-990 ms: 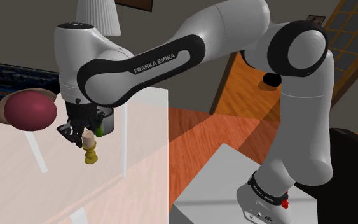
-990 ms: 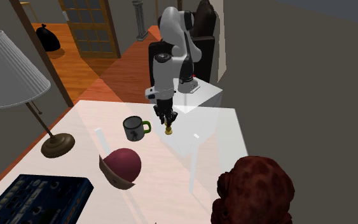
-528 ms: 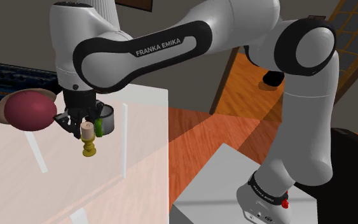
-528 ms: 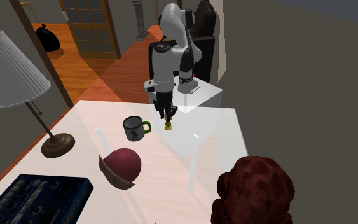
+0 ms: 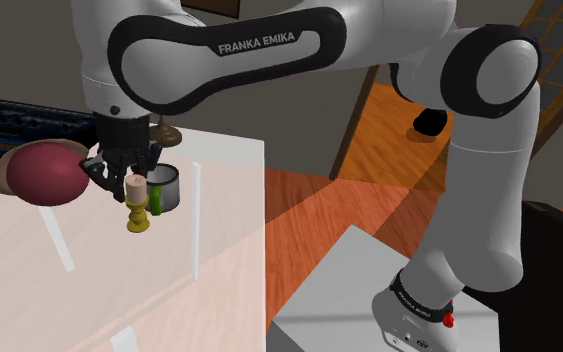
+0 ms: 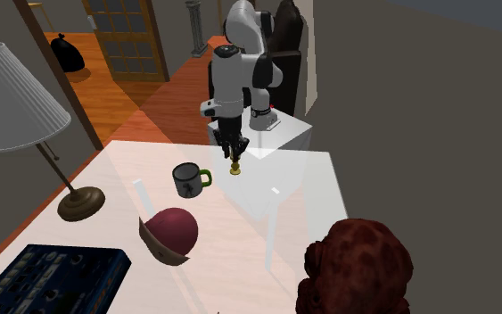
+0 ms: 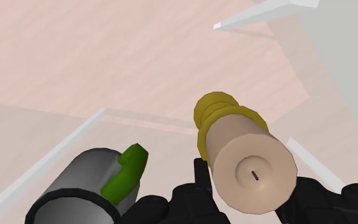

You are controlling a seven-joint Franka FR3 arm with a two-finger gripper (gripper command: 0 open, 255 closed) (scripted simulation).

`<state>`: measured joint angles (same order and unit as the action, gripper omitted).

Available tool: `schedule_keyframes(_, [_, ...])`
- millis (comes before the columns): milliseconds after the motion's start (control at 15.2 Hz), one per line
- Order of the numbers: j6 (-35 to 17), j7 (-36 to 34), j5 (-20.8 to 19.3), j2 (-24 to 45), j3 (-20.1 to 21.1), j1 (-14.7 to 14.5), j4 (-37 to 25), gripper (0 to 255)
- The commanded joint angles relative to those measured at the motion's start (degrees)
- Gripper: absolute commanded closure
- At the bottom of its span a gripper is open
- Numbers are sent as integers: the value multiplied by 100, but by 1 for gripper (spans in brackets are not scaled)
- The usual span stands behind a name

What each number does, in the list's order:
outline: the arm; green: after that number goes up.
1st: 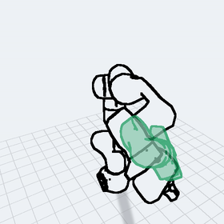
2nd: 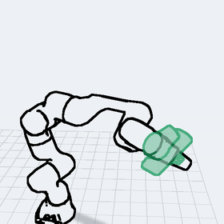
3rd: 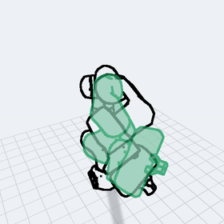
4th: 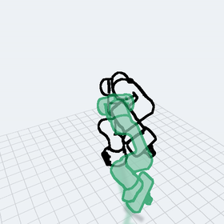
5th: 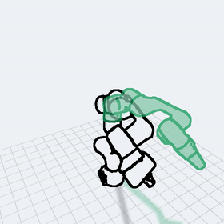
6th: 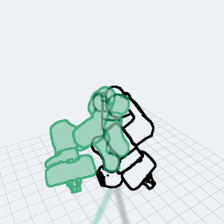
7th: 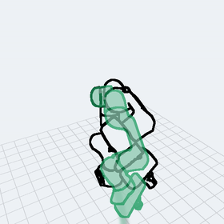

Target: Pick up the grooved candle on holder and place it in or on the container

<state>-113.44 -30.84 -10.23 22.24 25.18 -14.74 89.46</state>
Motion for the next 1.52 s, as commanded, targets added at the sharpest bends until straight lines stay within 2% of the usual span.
schedule_keyframes(0, [165, 17, 16, -17, 8, -6, -148, 255])
schedule_keyframes(858, [1120, 75, 63, -61, 46, -77, -1071, 255])
schedule_keyframes(1188, [1493, 610, 6, 364, -127, 169, -1873, 255])
schedule_keyframes(1452, [1919, 1025, -85, 884, -265, 289, -2823, 255])
